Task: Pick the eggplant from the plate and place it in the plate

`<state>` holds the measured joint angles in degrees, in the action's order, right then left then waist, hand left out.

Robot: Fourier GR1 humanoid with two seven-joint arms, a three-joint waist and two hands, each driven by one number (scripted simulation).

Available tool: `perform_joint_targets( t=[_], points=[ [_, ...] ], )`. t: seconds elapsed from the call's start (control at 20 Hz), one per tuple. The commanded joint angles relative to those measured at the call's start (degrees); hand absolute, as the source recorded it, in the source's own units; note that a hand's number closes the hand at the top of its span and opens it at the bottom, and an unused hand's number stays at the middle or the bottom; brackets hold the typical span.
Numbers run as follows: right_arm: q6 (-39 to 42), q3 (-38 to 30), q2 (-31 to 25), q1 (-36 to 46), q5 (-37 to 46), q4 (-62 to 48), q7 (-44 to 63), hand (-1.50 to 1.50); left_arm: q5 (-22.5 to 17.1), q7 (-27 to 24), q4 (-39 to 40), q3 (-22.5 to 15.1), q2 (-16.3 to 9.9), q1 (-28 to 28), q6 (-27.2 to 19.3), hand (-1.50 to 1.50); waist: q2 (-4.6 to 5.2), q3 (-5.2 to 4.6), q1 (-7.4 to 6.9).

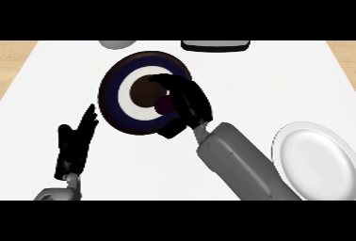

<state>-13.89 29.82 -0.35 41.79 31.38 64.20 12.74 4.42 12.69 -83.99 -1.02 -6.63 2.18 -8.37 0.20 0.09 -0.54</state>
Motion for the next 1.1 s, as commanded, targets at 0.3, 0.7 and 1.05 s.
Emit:
perform_joint_targets(
  t=[0.3,0.7,1.05],
  points=[
    [3.90,-10.72,-3.00,-13.56,-17.90,8.67,-19.94,-1.50,1.99,1.86,-1.92,-1.26,1.02,-0.46,-1.49,0.00,-0.19,-0.04,0.62],
    [10.58,-15.88,-1.27,-12.50,-18.39,2.48,-29.23,-1.50,-0.14,0.68,-0.80,1.47,0.58,-0.12,0.97,0.00,-0.19,-0.09,0.35],
    [7.78,-13.22,0.31,-15.00,-13.27,1.76,-29.10,-1.50,0.29,1.88,-1.54,2.20,0.25,-0.32,2.15,0.00,-0.22,-0.09,0.39]
  ],
)
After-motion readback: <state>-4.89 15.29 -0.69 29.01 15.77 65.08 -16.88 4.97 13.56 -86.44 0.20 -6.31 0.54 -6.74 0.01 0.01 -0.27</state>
